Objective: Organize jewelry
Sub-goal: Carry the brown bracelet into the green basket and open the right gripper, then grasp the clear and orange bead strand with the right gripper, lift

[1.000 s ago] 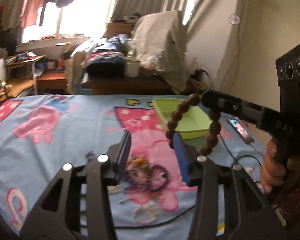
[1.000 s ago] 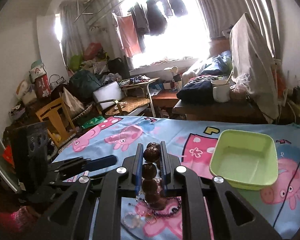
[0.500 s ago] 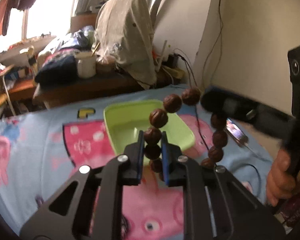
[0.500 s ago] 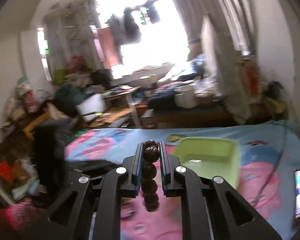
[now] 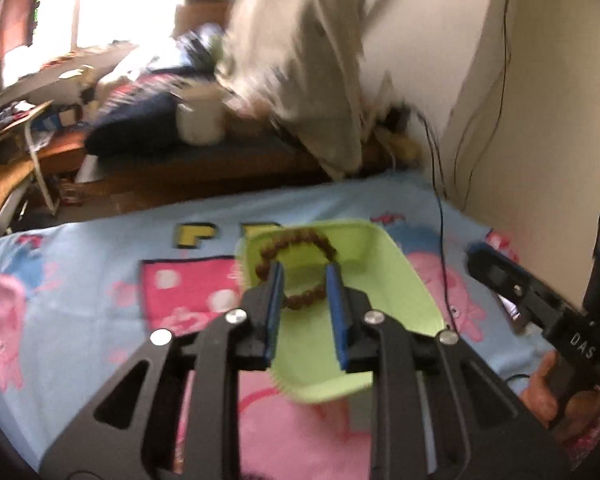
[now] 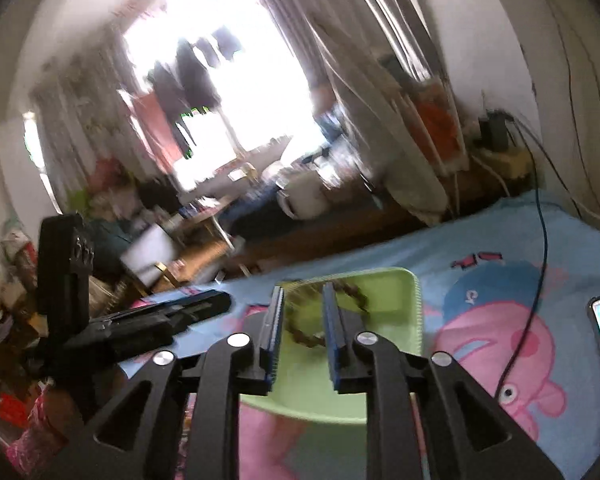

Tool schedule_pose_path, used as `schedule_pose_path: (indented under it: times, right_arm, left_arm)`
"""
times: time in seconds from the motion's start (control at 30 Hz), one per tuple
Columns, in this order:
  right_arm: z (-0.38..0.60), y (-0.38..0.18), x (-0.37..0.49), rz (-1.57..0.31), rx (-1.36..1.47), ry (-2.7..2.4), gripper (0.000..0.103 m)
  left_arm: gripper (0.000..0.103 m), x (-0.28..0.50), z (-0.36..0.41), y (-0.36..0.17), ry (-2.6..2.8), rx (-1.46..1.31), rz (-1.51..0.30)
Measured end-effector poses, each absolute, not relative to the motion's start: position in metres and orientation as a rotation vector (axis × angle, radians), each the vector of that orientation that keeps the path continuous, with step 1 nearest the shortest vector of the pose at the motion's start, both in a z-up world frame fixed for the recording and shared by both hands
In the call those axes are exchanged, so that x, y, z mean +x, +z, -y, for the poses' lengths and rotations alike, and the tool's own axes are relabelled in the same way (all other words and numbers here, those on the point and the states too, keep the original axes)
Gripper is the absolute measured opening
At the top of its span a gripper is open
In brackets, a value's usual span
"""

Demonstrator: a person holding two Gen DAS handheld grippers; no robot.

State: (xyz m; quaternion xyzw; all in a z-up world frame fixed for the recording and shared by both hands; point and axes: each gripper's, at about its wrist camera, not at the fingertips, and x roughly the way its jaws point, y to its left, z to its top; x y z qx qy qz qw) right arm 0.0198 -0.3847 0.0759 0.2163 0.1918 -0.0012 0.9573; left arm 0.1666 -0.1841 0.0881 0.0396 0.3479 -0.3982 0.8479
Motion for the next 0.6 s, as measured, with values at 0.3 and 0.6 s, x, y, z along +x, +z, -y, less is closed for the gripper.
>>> schedule_pose_path:
  times: [0.3, 0.6]
  right_arm:
    - [0.318, 0.038, 0.004, -0.539, 0.413, 0.134, 0.017]
    - [0.259, 0.013, 0.022, -0.732, 0.36, 0.232, 0.0]
  left_arm:
    - [0.021, 0.138, 0.013, 0.075, -0.547, 0.026, -0.731]
    - [0.021, 0.117, -0.051, 0.032, -0.483, 0.006, -0.793]
